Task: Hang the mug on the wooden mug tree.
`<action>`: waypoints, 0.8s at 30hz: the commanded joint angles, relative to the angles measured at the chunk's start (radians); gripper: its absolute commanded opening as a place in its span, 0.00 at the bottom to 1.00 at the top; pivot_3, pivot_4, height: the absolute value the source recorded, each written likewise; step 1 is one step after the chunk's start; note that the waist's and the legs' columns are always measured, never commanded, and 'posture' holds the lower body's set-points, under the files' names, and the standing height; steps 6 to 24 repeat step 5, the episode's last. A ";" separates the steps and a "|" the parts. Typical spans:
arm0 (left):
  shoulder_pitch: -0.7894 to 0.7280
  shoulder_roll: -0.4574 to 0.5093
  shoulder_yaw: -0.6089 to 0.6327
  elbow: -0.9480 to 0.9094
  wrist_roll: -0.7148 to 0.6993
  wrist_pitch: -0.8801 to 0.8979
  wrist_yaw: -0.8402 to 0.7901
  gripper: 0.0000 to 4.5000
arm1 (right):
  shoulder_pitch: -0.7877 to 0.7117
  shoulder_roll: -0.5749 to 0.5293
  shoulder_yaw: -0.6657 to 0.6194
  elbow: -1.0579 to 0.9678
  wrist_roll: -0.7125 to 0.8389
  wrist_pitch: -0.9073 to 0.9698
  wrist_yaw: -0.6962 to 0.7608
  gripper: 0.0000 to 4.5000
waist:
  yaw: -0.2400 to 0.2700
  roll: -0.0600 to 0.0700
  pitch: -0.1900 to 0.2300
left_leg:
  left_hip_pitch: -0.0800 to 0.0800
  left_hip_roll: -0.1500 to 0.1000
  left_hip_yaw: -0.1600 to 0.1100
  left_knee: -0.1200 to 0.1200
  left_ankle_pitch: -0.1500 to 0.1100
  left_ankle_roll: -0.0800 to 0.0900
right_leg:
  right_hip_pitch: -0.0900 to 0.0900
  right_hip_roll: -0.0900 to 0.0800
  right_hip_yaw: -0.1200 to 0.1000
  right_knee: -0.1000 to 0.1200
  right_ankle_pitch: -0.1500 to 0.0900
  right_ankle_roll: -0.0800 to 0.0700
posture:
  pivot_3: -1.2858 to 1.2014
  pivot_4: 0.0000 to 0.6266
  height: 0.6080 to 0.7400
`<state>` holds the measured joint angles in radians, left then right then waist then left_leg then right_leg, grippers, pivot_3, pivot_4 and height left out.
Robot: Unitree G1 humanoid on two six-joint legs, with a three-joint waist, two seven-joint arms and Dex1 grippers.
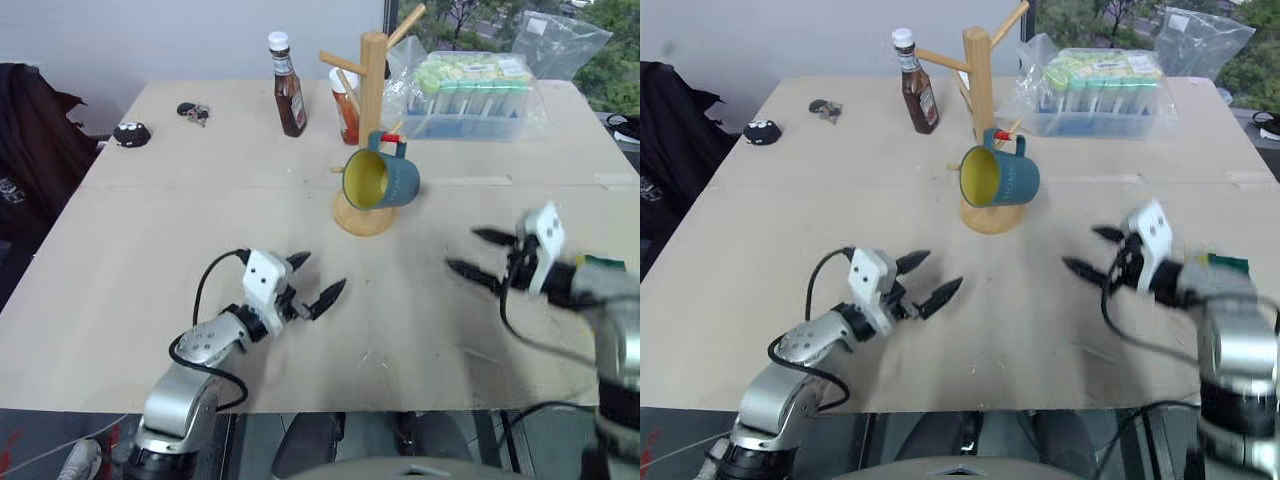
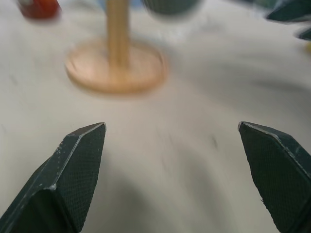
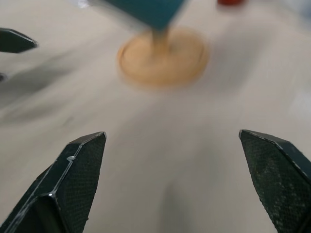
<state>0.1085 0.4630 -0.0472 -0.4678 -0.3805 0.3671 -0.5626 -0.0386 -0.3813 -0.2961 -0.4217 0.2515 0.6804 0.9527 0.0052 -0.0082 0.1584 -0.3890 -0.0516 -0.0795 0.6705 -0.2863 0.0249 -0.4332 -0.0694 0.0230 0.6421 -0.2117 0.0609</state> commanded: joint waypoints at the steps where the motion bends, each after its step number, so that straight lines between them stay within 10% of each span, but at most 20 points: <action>1: 0.032 0.011 -0.003 -0.039 0.000 -0.014 -0.021 1.00 | 0.104 0.056 0.005 -0.040 0.007 -0.194 -0.076 0.99 | -0.011 0.000 0.001 | 0.005 0.000 0.002 -0.001 -0.001 0.003 | 0.004 0.000 0.002 0.000 0.000 0.000 | 0.52 0.24 1.00; 5: 0.061 0.021 0.007 -0.007 0.027 -0.039 -0.033 1.00 | 0.219 0.110 0.047 0.077 -0.005 -0.416 -0.094 0.99 | -0.017 0.000 0.001 | 0.027 0.003 0.001 -0.001 -0.003 0.005 | 0.027 0.007 -0.001 -0.003 -0.006 0.000 | 0.52 0.24 1.00; 24: 0.061 0.021 0.007 -0.007 0.027 -0.039 -0.033 1.00 | 0.219 0.110 0.047 0.077 -0.005 -0.416 -0.094 0.99 | -0.017 0.000 0.001 | 0.027 0.003 0.001 -0.001 -0.003 0.005 | 0.027 0.007 -0.001 -0.003 -0.006 0.000 | 0.52 0.24 1.00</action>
